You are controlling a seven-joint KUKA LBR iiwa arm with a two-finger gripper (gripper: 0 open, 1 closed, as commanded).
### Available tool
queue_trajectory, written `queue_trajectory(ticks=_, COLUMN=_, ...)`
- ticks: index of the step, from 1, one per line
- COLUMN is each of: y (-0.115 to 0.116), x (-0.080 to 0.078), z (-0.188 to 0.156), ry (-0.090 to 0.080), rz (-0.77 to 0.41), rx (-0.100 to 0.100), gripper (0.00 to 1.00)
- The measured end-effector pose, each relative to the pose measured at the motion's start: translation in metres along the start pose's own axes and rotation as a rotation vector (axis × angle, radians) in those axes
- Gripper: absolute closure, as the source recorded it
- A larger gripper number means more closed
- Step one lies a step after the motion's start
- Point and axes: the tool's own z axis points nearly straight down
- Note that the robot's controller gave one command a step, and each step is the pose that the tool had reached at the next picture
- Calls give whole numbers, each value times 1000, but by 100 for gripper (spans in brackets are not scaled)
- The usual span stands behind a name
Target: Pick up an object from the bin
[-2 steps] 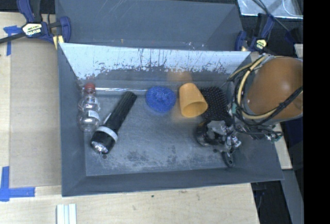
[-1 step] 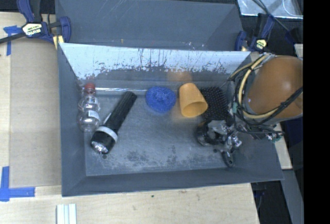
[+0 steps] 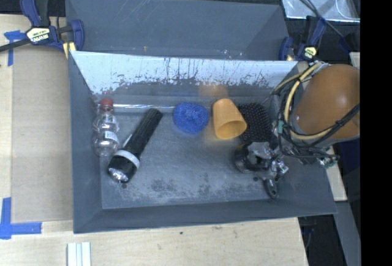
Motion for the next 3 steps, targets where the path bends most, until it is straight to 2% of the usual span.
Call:
queue_trajectory(ticks=2, y=0, x=0, z=-11, ry=1, rz=1, rx=-2, gripper=100)
queue_trajectory(ticks=3, y=1, x=0, z=-34, ry=3, rz=1, rx=-4, gripper=100)
